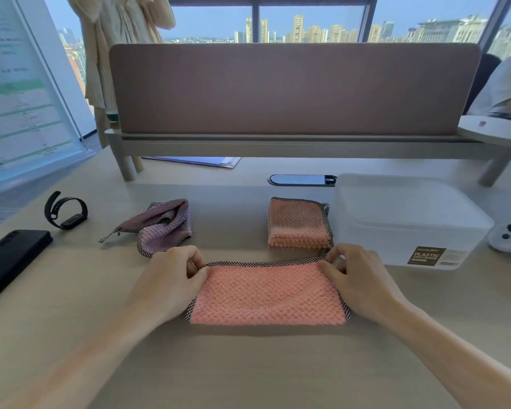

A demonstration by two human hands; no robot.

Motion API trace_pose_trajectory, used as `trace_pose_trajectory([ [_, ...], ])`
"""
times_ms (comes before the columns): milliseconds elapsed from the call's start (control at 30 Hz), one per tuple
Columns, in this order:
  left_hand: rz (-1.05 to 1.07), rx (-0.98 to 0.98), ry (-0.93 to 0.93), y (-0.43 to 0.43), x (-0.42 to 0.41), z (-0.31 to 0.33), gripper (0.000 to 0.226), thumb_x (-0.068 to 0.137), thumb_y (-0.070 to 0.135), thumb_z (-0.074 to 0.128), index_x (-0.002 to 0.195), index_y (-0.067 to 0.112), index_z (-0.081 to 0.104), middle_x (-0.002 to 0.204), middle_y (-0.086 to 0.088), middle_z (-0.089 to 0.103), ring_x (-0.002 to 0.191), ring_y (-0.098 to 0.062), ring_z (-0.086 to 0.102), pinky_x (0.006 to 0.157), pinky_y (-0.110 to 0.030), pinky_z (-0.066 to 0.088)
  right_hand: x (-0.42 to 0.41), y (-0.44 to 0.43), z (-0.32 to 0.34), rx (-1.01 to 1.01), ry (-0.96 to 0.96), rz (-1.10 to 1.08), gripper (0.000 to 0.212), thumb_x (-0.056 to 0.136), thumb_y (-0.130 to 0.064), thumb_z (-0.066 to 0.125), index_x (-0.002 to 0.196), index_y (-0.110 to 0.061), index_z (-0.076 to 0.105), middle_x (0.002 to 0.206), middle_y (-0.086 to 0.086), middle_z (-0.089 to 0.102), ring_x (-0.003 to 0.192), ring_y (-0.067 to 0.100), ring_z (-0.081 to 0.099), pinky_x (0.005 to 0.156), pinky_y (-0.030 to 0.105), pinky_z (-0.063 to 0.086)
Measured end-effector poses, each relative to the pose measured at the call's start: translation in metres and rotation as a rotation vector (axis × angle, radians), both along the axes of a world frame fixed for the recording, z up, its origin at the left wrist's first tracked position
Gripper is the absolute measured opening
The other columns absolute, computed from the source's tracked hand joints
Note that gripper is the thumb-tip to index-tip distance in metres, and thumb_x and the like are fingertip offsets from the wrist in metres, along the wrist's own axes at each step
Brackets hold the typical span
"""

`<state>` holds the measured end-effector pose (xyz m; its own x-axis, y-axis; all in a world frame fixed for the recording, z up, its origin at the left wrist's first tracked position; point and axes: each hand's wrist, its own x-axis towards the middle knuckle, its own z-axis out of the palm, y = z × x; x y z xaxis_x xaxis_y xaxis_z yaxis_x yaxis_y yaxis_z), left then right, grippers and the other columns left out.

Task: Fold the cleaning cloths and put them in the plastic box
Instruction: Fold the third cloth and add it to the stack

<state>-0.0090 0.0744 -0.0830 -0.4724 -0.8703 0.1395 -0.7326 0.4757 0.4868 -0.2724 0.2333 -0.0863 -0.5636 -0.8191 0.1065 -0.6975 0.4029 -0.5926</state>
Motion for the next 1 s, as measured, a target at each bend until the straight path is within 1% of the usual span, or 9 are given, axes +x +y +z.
trace_pose_trajectory([
  [167, -0.019, -0.063, -0.034, 0.004, -0.003, -0.002, 0.022, 0.091, 0.028, 0.07, 0.073, 0.028, 0.057, 0.065, 0.011, 0.064, 0.066, 0.0, 0.058, 0.056, -0.021, 0.036, -0.001, -0.006, 0.001, 0.081, 0.076, 0.006, 0.015, 0.096, -0.036, 0.065, 0.09, -0.022, 0.067, 0.079, -0.005, 0.069, 0.076, 0.012, 0.063, 0.074, 0.035, 0.054],
  [467, -0.041, -0.021, -0.017, -0.002, 0.004, -0.001, 0.021, 0.094, 0.02, 0.064, 0.078, 0.029, 0.053, 0.066, 0.011, 0.062, 0.065, 0.002, 0.056, 0.055, -0.013, 0.034, 0.005, -0.011, 0.008, 0.179, 0.127, 0.02, 0.02, 0.099, -0.039, 0.058, 0.098, -0.019, 0.063, 0.091, 0.0, 0.068, 0.082, 0.019, 0.065, 0.079, 0.039, 0.057],
  [600, -0.044, -0.011, -0.037, -0.002, 0.001, 0.0, 0.016, 0.094, 0.022, 0.064, 0.083, 0.028, 0.054, 0.069, 0.01, 0.064, 0.072, -0.005, 0.061, 0.061, -0.025, 0.043, 0.01, -0.012, 0.014, 0.227, 0.154, 0.019, 0.021, 0.101, -0.038, 0.054, 0.098, -0.018, 0.06, 0.09, 0.002, 0.066, 0.081, 0.021, 0.064, 0.079, 0.042, 0.057],
  [667, -0.041, -0.042, -0.082, 0.003, 0.002, 0.004, 0.014, 0.094, 0.03, 0.066, 0.095, 0.029, 0.052, 0.08, 0.011, 0.066, 0.082, -0.011, 0.064, 0.07, -0.032, 0.05, 0.013, -0.009, 0.021, 0.276, 0.227, 0.038, 0.024, 0.102, -0.042, 0.05, 0.1, -0.018, 0.054, 0.087, 0.001, 0.064, 0.081, 0.023, 0.065, 0.077, 0.04, 0.057],
  [733, -0.055, -0.224, -0.128, 0.016, 0.003, 0.008, 0.025, 0.093, 0.038, 0.065, 0.113, 0.029, 0.052, 0.104, 0.011, 0.064, 0.1, -0.017, 0.064, 0.083, -0.034, 0.053, 0.02, -0.001, 0.03, 0.282, 0.385, 0.051, 0.026, 0.102, -0.047, 0.046, 0.103, -0.021, 0.046, 0.086, -0.004, 0.062, 0.08, 0.021, 0.067, 0.071, 0.034, 0.055],
  [833, -0.239, -0.359, -0.129, 0.047, -0.003, 0.003, 0.05, 0.095, 0.047, 0.052, 0.139, 0.024, 0.051, 0.143, 0.004, 0.055, 0.133, -0.02, 0.052, 0.109, -0.036, 0.045, 0.042, 0.009, 0.029, 0.023, 0.687, 0.139, 0.033, 0.095, -0.05, 0.05, 0.11, -0.021, 0.053, 0.098, -0.006, 0.063, 0.085, 0.02, 0.067, 0.067, 0.032, 0.054],
  [900, -0.342, -0.315, -0.222, 0.06, -0.011, -0.015, 0.062, 0.099, 0.054, 0.036, 0.153, 0.024, 0.041, 0.163, 0.001, 0.038, 0.15, -0.022, 0.035, 0.123, -0.036, 0.027, 0.064, 0.01, 0.013, -0.003, 0.62, 0.323, 0.05, 0.093, -0.054, 0.048, 0.129, -0.02, 0.057, 0.128, -0.002, 0.061, 0.115, 0.021, 0.062, 0.091, 0.036, 0.053],
  [933, -0.35, -0.286, -0.281, 0.062, -0.013, -0.025, 0.066, 0.1, 0.058, 0.031, 0.156, 0.023, 0.04, 0.166, -0.001, 0.034, 0.153, -0.023, 0.033, 0.124, -0.036, 0.019, 0.073, 0.009, 0.001, 0.047, 0.549, 0.394, 0.058, 0.097, -0.057, 0.041, 0.143, -0.022, 0.05, 0.147, -0.004, 0.051, 0.136, 0.021, 0.05, 0.108, 0.036, 0.042],
  [1000, -0.326, -0.218, -0.337, 0.058, -0.014, -0.035, 0.077, 0.101, 0.067, 0.016, 0.157, 0.021, 0.041, 0.165, -0.003, 0.035, 0.153, -0.024, 0.034, 0.12, -0.037, 0.013, 0.075, 0.012, -0.019, 0.141, 0.526, 0.403, 0.067, 0.102, -0.062, 0.025, 0.153, -0.021, 0.042, 0.16, -0.005, 0.039, 0.15, 0.017, 0.035, 0.116, 0.032, 0.021],
])
